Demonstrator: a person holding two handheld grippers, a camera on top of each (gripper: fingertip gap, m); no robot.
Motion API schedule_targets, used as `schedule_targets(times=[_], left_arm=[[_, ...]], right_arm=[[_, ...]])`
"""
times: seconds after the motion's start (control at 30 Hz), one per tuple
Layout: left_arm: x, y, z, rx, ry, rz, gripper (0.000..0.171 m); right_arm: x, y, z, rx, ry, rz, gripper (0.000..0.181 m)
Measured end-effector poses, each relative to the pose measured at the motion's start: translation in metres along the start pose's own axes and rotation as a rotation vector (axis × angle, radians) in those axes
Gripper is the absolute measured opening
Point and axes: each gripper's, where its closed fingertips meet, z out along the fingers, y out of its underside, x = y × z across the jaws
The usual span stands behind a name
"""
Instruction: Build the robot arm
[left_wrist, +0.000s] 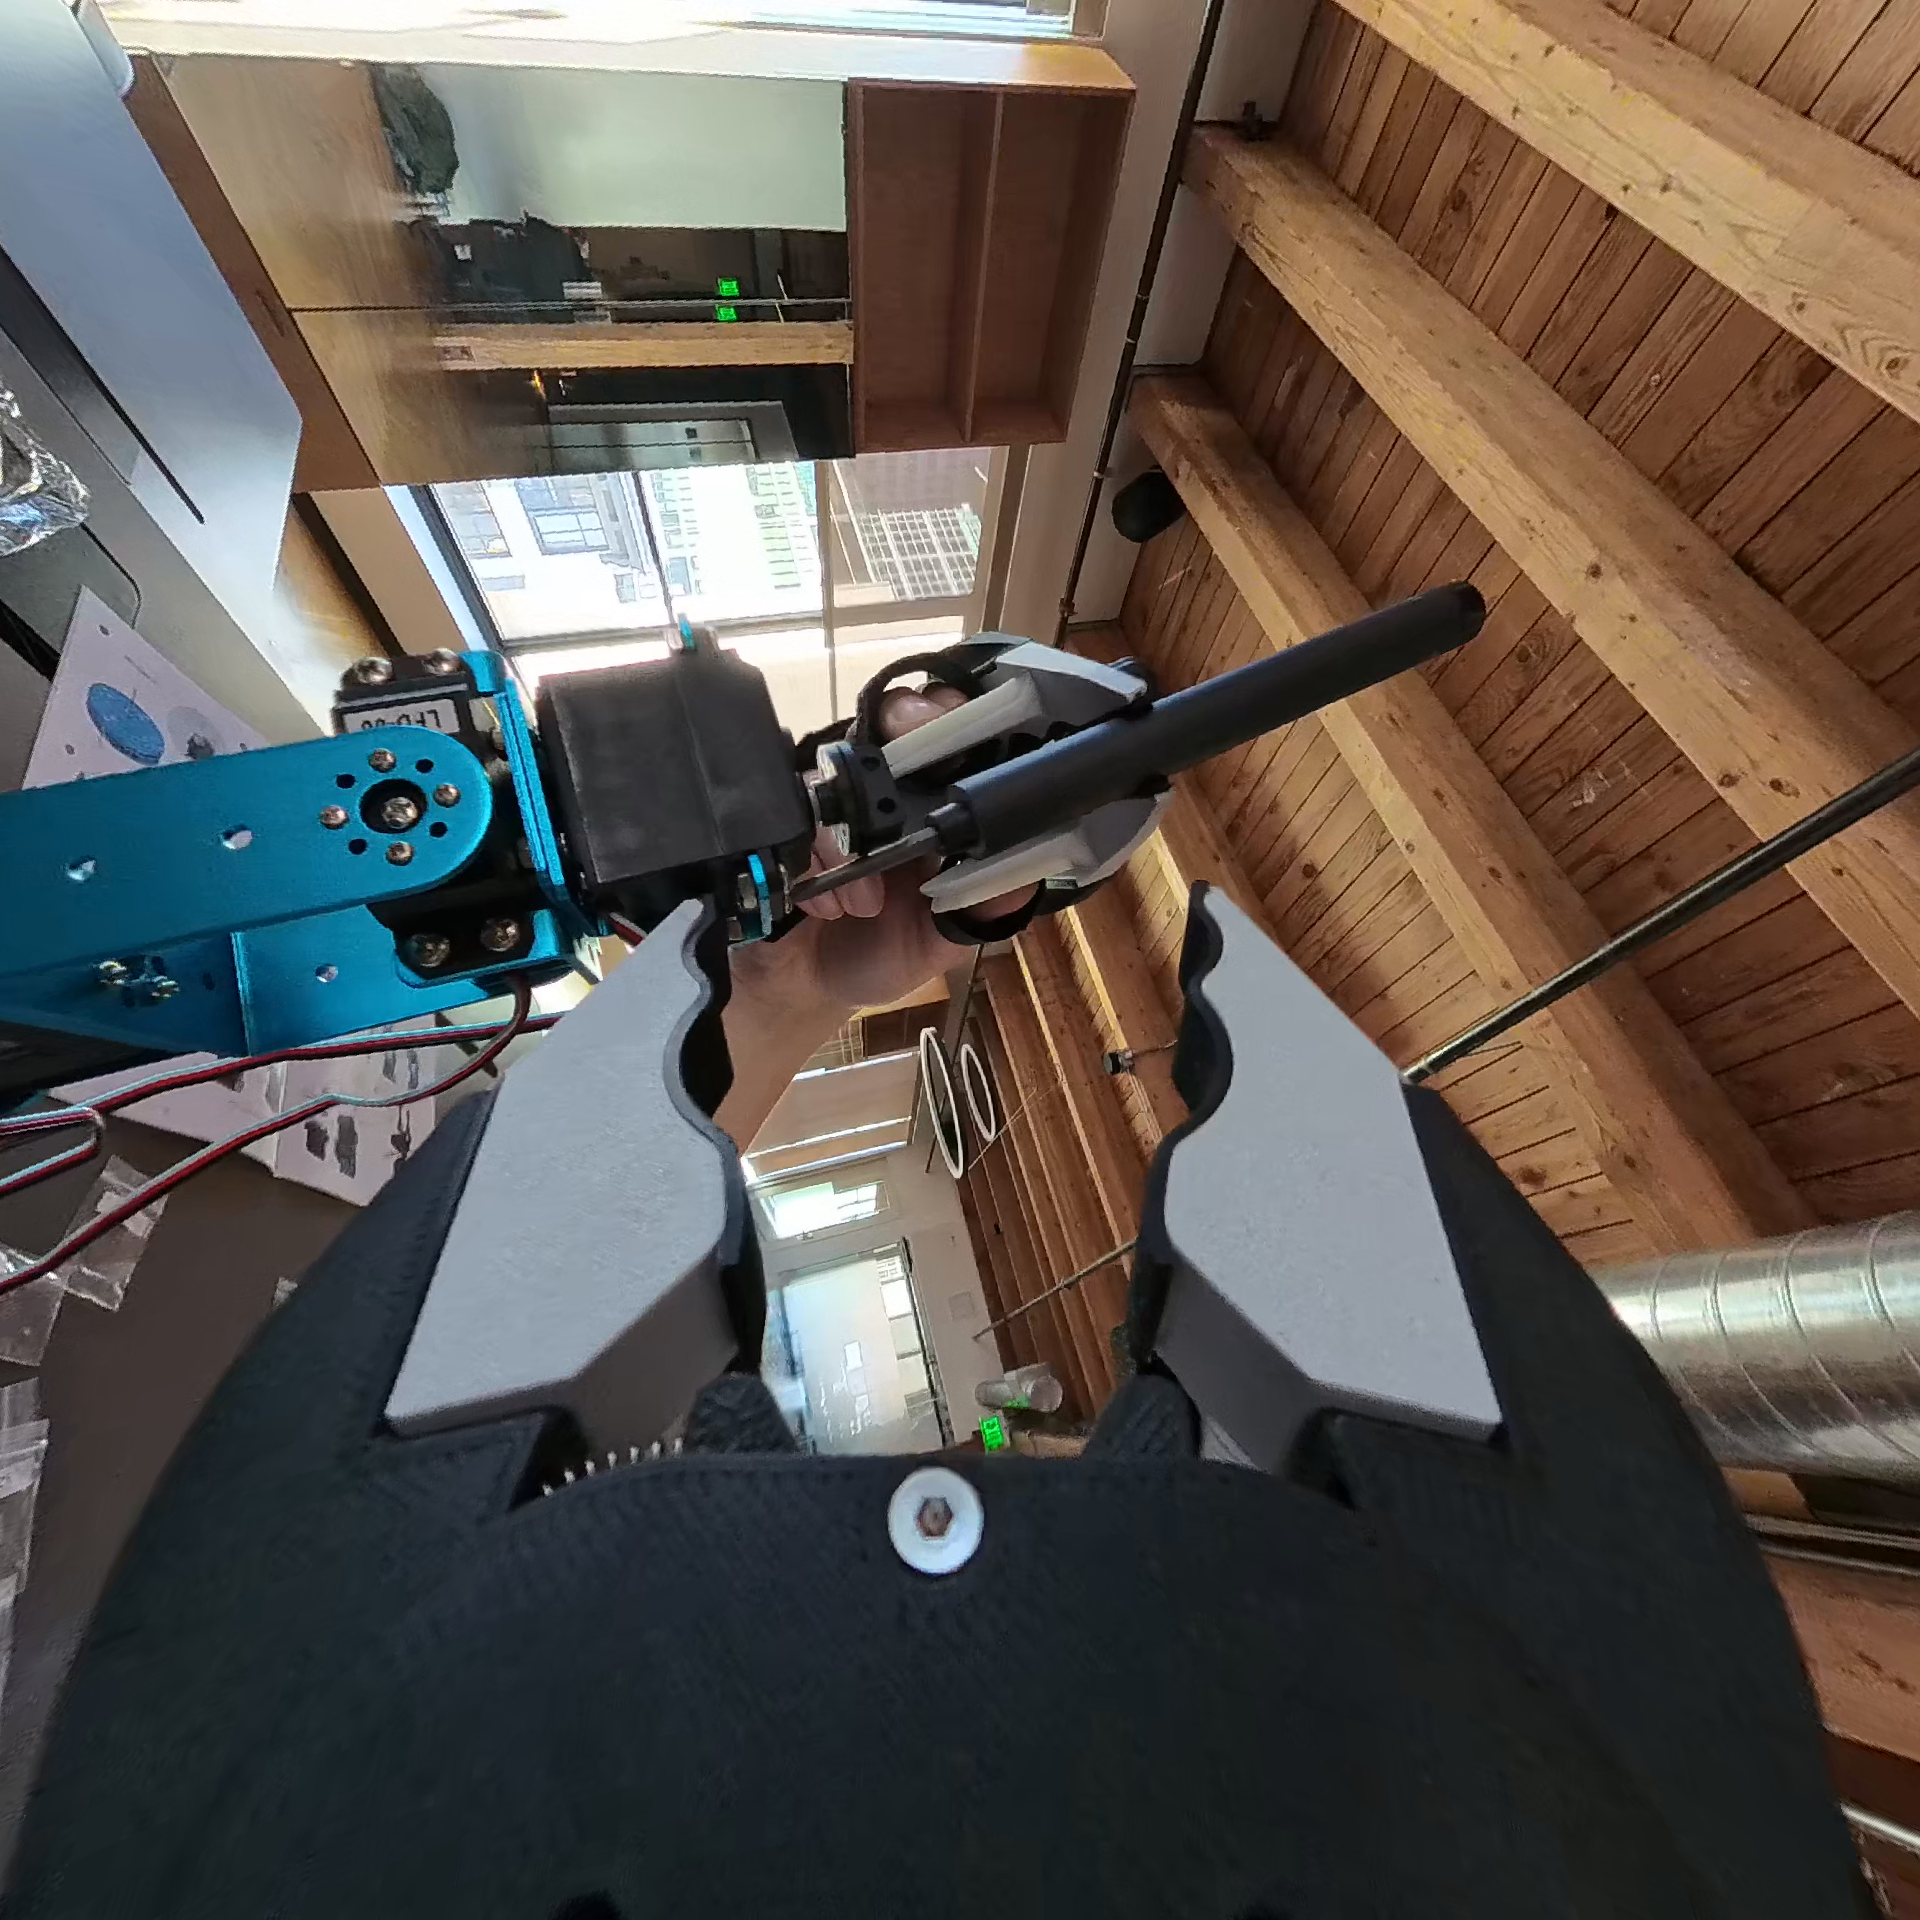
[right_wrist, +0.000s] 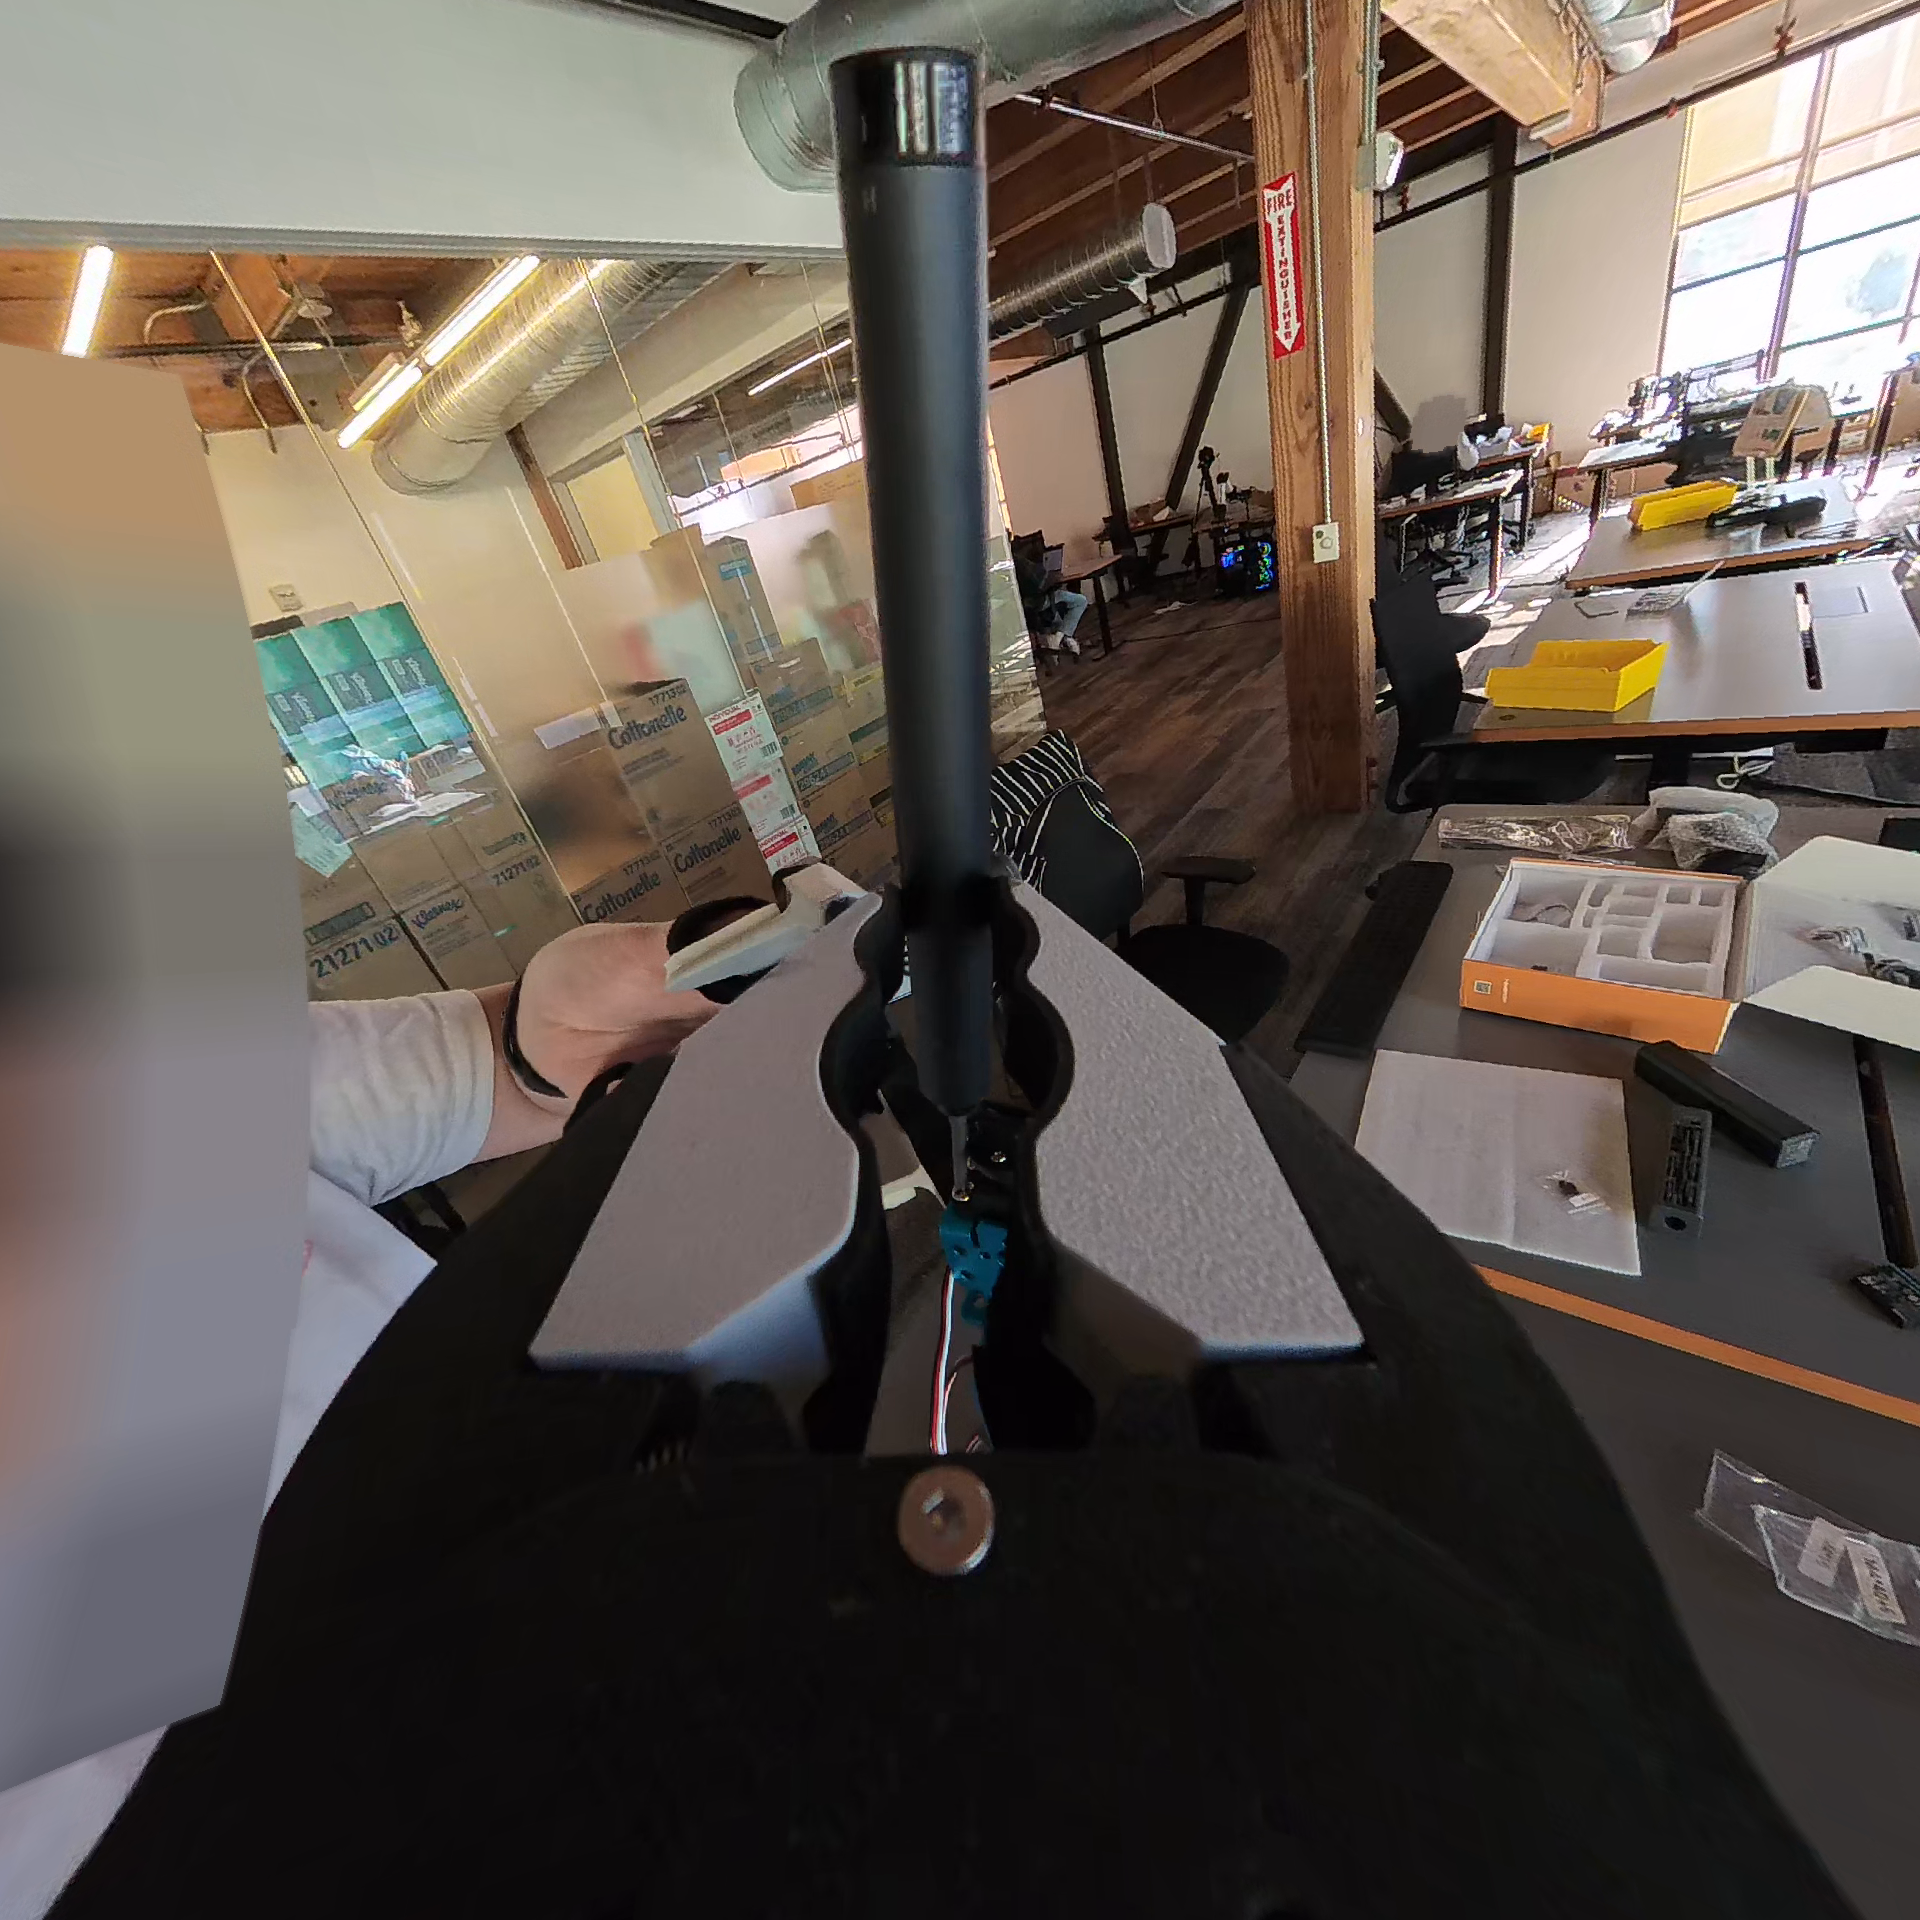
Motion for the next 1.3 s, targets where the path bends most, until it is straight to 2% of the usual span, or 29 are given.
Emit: schedule_targets(times=[0.47,0.97,1.3], left_arm=[[0.003,-0.001,0.003,0.119,-0.071,0.017,0.096],[0.002,-0.005,0.004,0.233,-0.03,-0.043,0.094],[0.001,-0.006,0.002,0.279,-0.013,-0.069,0.092]], right_arm=[[-0.004,0.001,0.0,-0.009,0.031,-0.056,0.015],[-0.009,0.001,-0.001,-0.037,0.027,-0.089,0.016],[-0.015,0.002,-0.004,-0.03,-0.103,-0.081,0.016]])
